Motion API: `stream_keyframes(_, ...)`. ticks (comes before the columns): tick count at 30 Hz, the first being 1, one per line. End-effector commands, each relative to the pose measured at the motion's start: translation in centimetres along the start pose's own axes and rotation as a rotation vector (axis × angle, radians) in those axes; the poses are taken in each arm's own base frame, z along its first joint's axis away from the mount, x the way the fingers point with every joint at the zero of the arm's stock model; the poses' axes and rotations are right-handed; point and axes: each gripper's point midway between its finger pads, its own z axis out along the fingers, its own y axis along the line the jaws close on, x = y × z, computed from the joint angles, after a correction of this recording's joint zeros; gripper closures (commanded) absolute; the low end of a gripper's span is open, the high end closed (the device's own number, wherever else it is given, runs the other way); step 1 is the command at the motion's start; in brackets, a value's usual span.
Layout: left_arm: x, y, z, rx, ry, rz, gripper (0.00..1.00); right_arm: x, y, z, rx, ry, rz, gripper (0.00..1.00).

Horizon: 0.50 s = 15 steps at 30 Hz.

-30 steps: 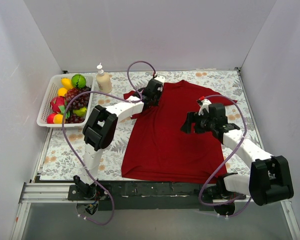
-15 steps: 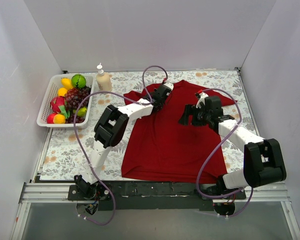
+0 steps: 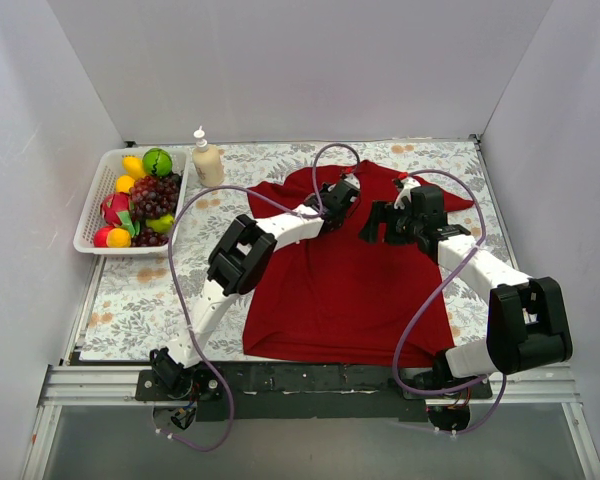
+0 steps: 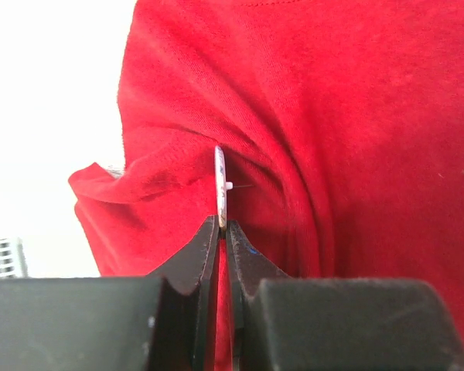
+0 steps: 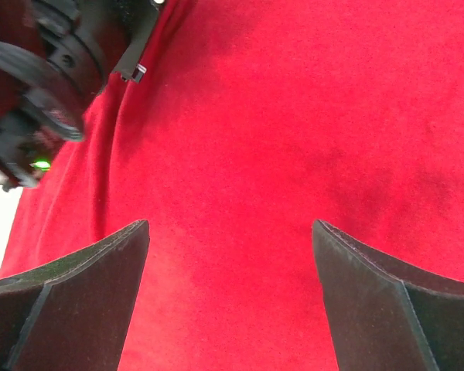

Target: Pin the brooch onto the clothing

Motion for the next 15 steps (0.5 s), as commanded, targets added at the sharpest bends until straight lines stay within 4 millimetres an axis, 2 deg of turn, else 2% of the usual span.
stream_keyframes(1, 2.6, -1.4, 0.8, -0.035, 0.077, 0.13, 1.0, -2.5, 0.0, -0.9, 0.021, -0.065, 0.0, 0.07)
stream_keyframes(4, 3.0, -2.8, 0.8, -0.018, 0.086, 0.152, 1.0, -2.6, -0.3, -1.3, 0.036, -0.075, -0.001, 0.07)
stream_keyframes(8, 2.5, -4.5, 0.4, 0.045, 0.08, 0.14, 1.0, -2.8, -0.7, -1.8, 0.048, -0.09, 0.002, 0.07)
stream_keyframes(12, 0.8, -5.9, -0.6, 0.151, 0.04, 0.071, 1.0, -2.9, -0.8, -2.1, 0.053, -0.096, 0.001, 0.07)
stream_keyframes(15, -1.3, -5.9, -1.9, 0.216, -0.004, -0.01, 1.0, -2.8, -1.1, -2.2, 0.058, -0.097, 0.002, 0.07)
